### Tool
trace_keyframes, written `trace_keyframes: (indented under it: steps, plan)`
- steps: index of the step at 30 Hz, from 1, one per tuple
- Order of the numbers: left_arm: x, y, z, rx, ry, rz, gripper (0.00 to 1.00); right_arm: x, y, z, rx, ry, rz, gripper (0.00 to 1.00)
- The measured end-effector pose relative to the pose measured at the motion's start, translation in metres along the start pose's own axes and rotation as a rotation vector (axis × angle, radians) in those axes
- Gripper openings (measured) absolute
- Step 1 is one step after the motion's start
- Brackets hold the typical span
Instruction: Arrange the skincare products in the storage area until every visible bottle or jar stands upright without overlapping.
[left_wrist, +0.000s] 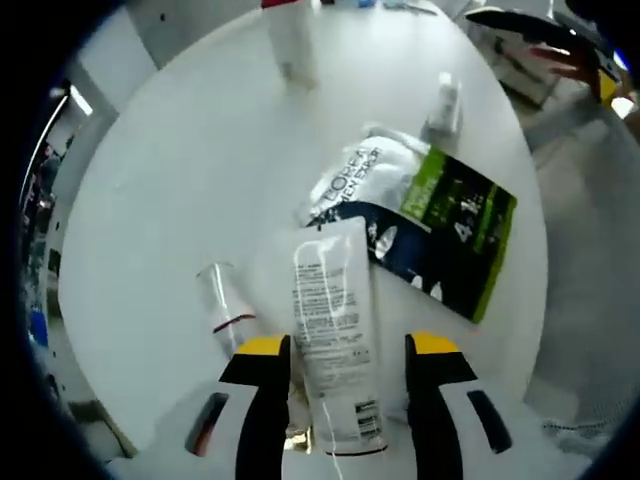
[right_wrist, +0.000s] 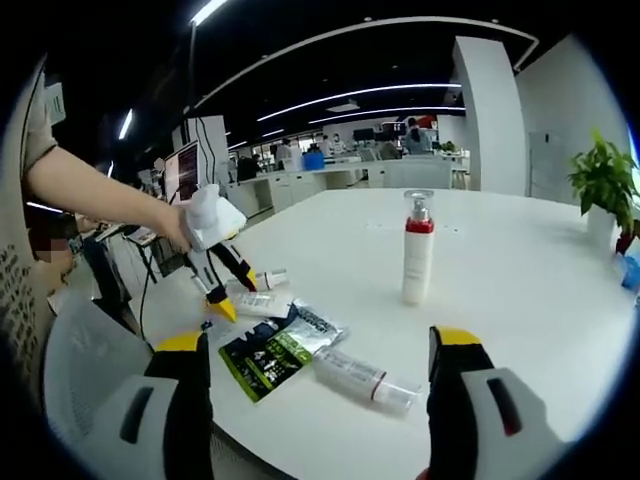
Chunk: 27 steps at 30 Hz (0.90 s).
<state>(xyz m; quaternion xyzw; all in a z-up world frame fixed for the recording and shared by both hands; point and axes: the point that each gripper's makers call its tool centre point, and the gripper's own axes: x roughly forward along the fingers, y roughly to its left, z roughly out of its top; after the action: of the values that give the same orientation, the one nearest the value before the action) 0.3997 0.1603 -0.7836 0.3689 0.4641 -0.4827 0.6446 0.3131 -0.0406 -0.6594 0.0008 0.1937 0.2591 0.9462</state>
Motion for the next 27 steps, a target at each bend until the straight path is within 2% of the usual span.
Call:
trace_keyframes:
  steps: [5, 12, 15, 21, 27]
  plan:
    - [0.005, 0.000, 0.000, -0.009, 0.015, -0.026, 0.41, 0.000, -0.001, 0.000, 0.003, 0.002, -0.005, 0.90]
    - [0.005, 0.005, 0.002, -0.033, 0.027, -0.018, 0.36, 0.001, -0.003, -0.001, 0.010, 0.005, -0.008, 0.89]
    - [0.005, 0.007, 0.003, -0.037, 0.024, -0.013, 0.31, 0.002, -0.002, -0.002, 0.010, 0.010, -0.006, 0.89]
    - [0.005, 0.008, 0.003, -0.073, 0.028, -0.002, 0.28, 0.002, -0.002, -0.003, 0.009, 0.012, -0.005, 0.88]
    - [0.002, 0.009, 0.002, -0.145, -0.021, 0.016, 0.25, 0.002, -0.001, -0.002, 0.008, 0.010, -0.003, 0.88]
